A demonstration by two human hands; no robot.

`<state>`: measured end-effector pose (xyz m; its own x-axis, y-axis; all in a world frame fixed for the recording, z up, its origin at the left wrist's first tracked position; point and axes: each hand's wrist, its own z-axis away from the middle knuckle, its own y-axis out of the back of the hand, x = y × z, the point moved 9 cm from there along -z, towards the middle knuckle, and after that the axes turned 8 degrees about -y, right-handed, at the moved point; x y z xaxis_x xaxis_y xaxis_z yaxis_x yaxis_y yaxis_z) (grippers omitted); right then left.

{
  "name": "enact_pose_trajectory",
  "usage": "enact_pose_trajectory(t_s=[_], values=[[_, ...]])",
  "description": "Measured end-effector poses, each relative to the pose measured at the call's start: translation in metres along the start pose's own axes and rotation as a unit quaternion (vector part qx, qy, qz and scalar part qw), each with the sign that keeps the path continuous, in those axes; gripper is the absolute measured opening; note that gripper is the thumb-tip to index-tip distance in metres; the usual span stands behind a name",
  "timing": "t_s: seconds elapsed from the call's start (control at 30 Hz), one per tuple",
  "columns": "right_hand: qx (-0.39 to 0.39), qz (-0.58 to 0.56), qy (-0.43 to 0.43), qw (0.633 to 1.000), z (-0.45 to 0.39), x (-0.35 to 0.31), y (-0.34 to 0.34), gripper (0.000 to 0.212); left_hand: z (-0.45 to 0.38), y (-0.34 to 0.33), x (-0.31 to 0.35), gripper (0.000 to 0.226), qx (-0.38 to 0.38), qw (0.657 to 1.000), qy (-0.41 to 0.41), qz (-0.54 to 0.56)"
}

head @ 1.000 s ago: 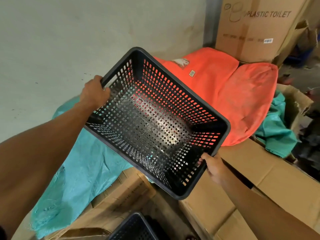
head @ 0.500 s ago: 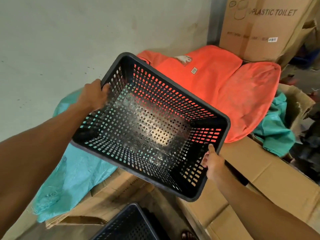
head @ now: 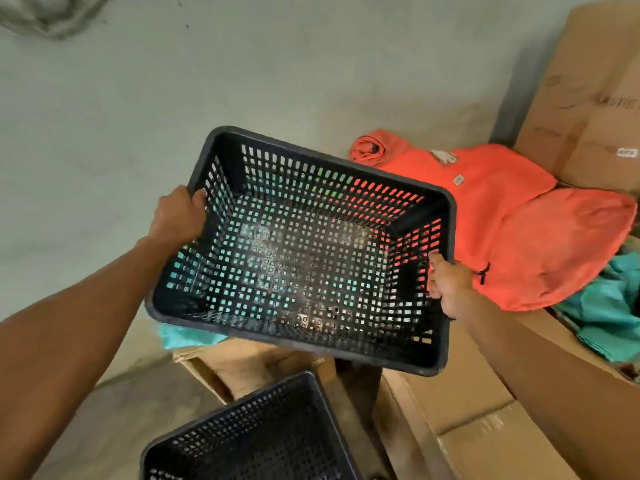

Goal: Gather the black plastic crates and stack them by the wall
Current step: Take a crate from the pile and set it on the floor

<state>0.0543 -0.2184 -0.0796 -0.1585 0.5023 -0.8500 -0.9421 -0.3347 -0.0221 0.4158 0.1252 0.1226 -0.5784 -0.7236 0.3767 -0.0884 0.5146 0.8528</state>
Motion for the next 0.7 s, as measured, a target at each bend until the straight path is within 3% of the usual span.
enact_pose_trajectory(t_s=[0.13, 0.3, 0.5, 0.7], values=[[-0.078, 0.084, 0.033, 0.993, 0.056, -0.006, -0.055, 0.030, 0.063, 0.045, -0.085, 0.053, 0.007, 0.997, 0.075, 0.007], [-0.122, 0.140, 0.043, 0.982, 0.112, 0.022, -0.110, 0.029, 0.151, 0.067, -0.184, 0.052, 0.009, 0.984, 0.178, 0.019], [-0.130, 0.235, 0.026, 0.963, 0.129, 0.093, -0.156, 0.030, 0.269, 0.043, -0.284, 0.044, -0.022, 0.952, 0.299, 0.053], [-0.110, 0.298, -0.022, 0.948, 0.106, 0.174, -0.165, 0.019, 0.350, -0.004, -0.333, 0.039, -0.074, 0.915, 0.393, 0.059]])
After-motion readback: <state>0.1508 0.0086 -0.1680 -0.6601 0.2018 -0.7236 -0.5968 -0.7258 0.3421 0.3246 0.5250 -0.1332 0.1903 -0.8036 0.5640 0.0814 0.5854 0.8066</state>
